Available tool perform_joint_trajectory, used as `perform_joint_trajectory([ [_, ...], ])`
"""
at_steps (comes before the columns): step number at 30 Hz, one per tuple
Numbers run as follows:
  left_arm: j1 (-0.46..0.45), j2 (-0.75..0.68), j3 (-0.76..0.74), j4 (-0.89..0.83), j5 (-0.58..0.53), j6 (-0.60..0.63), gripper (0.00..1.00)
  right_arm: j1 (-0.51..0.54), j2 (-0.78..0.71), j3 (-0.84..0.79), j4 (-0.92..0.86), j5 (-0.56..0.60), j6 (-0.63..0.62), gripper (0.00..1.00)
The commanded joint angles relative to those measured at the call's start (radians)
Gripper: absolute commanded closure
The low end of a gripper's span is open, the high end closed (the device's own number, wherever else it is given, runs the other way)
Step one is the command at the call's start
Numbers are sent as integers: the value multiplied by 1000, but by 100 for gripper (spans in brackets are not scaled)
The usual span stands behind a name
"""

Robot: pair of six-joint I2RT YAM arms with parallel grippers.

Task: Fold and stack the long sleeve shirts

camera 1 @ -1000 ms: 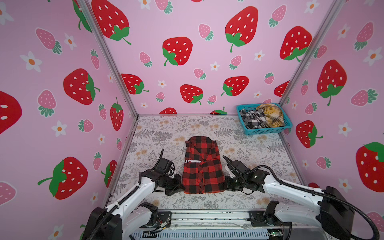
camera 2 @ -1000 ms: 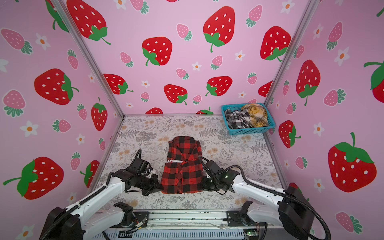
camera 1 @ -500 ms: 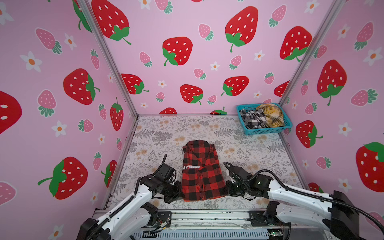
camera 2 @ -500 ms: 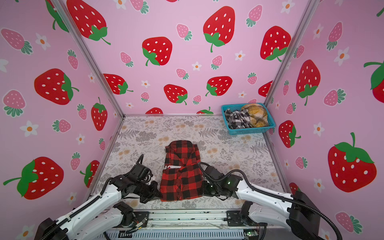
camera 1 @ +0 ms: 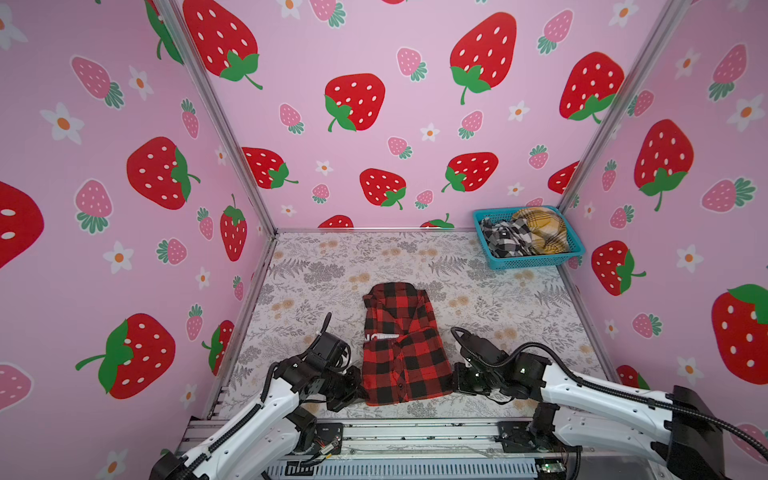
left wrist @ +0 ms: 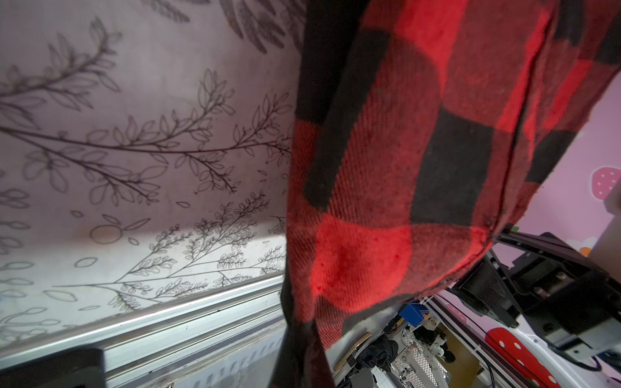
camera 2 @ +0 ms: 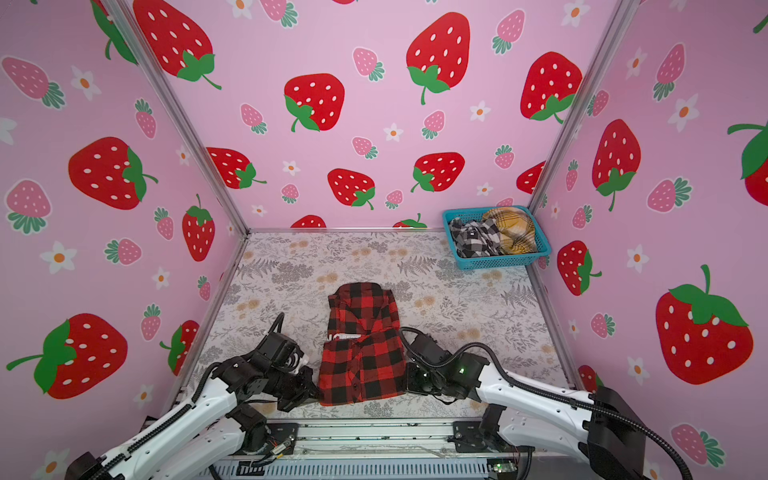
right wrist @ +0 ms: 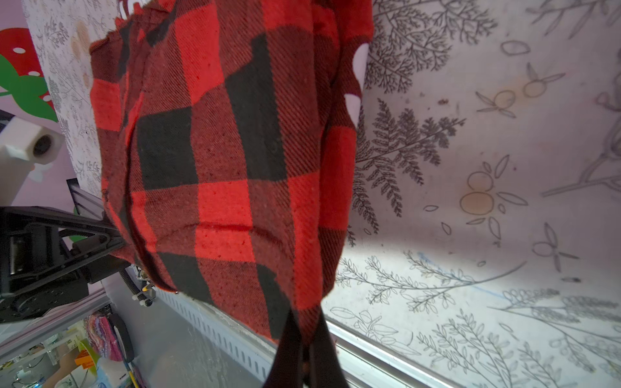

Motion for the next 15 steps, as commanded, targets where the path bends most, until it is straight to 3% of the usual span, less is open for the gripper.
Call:
perform_joint_trajectory([
  [1, -13, -31, -13, -55, -26, -28, 100, 19, -16, -19, -15, 46, 56, 100],
  [15, -20, -8, 129, -66, -74, -71, 100, 32, -18, 114, -97, 123, 96, 100],
])
